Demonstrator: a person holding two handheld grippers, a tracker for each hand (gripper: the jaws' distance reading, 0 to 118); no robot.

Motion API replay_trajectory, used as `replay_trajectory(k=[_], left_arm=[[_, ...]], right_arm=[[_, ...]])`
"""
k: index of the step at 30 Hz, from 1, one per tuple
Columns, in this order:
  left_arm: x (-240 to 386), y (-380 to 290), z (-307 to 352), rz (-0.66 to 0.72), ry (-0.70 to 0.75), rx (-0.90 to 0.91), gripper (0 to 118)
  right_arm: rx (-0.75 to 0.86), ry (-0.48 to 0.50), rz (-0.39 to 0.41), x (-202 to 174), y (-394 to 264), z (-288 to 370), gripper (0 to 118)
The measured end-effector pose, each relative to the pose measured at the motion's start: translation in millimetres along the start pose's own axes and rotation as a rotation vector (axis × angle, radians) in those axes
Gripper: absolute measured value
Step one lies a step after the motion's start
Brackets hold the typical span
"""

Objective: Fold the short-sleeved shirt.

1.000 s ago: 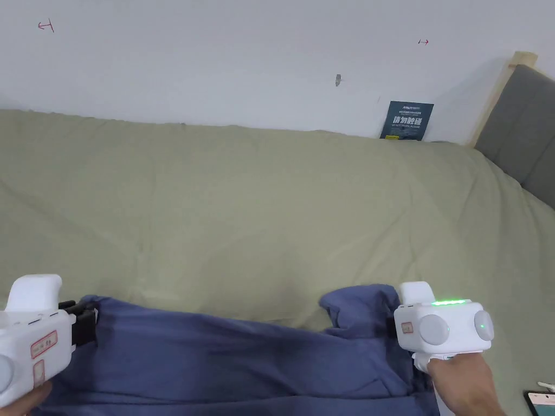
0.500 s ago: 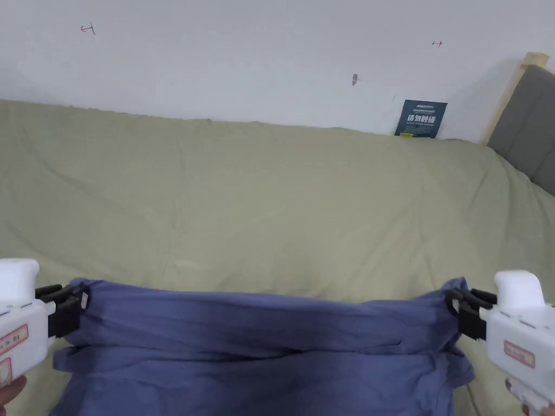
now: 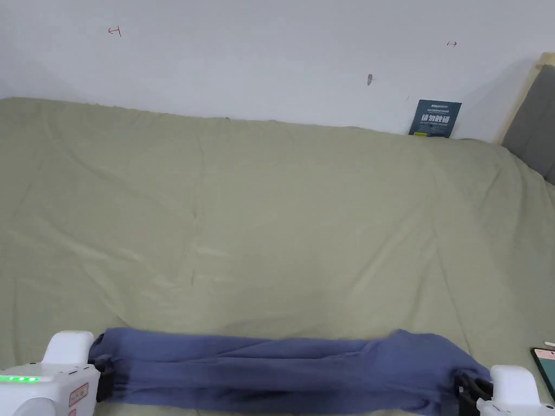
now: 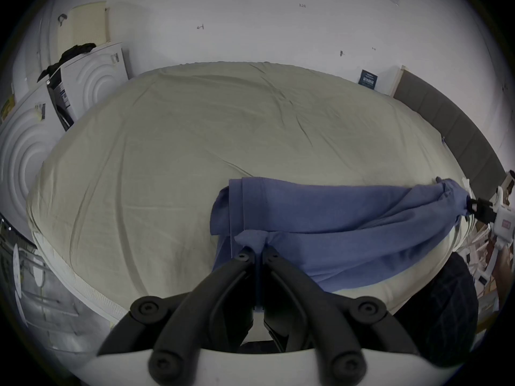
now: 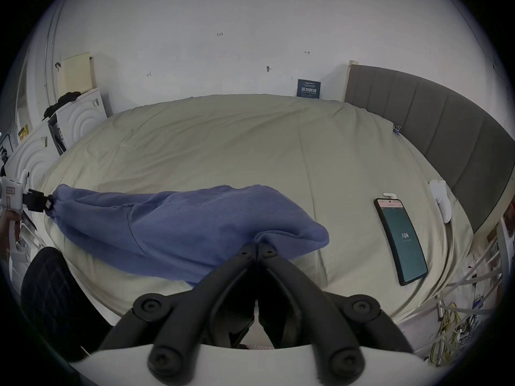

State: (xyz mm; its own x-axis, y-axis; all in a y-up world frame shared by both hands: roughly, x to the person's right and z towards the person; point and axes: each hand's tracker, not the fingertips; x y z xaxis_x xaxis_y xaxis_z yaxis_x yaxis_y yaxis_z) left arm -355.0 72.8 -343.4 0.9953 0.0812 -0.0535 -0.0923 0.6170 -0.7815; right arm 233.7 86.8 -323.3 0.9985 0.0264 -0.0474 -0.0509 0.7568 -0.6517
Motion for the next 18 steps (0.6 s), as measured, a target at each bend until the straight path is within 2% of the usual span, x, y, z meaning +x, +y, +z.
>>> replay_trajectory(k=[1, 2, 3, 4, 5, 8, 11, 15, 16, 17, 18], left_arm=[[6, 6, 13, 0.010, 0.004, 0.017, 5], [6, 6, 22, 0.031, -0.002, 0.052, 19], [8, 7, 34, 0.038, 0.014, 0.084, 53], [11, 7, 50, 0.025, 0.026, 0.135, 78], [9, 5, 58, -0.004, 0.023, 0.193, 82], [24, 1, 114, -0.097, 0.069, 0.393, 82], [36, -14, 159, -0.134, 0.100, 0.619, 82], [57, -35, 204, -0.167, 0.163, 0.804, 82], [61, -38, 208, -0.166, 0.163, 0.805, 82], [63, -40, 211, -0.170, 0.161, 0.796, 80], [62, -41, 213, -0.180, 0.146, 0.786, 64]], right_arm=[[-0.001, 0.005, -0.002, 3, 1, 0, 5], [0.013, 0.003, -0.001, 4, 2, 3, 19], [0.058, -0.007, 0.011, 4, 5, 12, 61], [0.078, 0.002, 0.020, 3, 9, 23, 91], [0.090, 0.026, 0.022, 1, 14, 34, 105], [0.243, 0.052, 0.028, -23, 35, 94, 105], [0.420, 0.070, 0.004, -40, 36, 132, 105], [0.609, 0.023, -0.010, -62, 31, 169, 105], [0.628, 0.052, -0.019, -64, 30, 174, 100], [0.639, 0.065, -0.016, -67, 29, 177, 85], [0.627, 0.047, 0.001, -73, 31, 176, 45]])
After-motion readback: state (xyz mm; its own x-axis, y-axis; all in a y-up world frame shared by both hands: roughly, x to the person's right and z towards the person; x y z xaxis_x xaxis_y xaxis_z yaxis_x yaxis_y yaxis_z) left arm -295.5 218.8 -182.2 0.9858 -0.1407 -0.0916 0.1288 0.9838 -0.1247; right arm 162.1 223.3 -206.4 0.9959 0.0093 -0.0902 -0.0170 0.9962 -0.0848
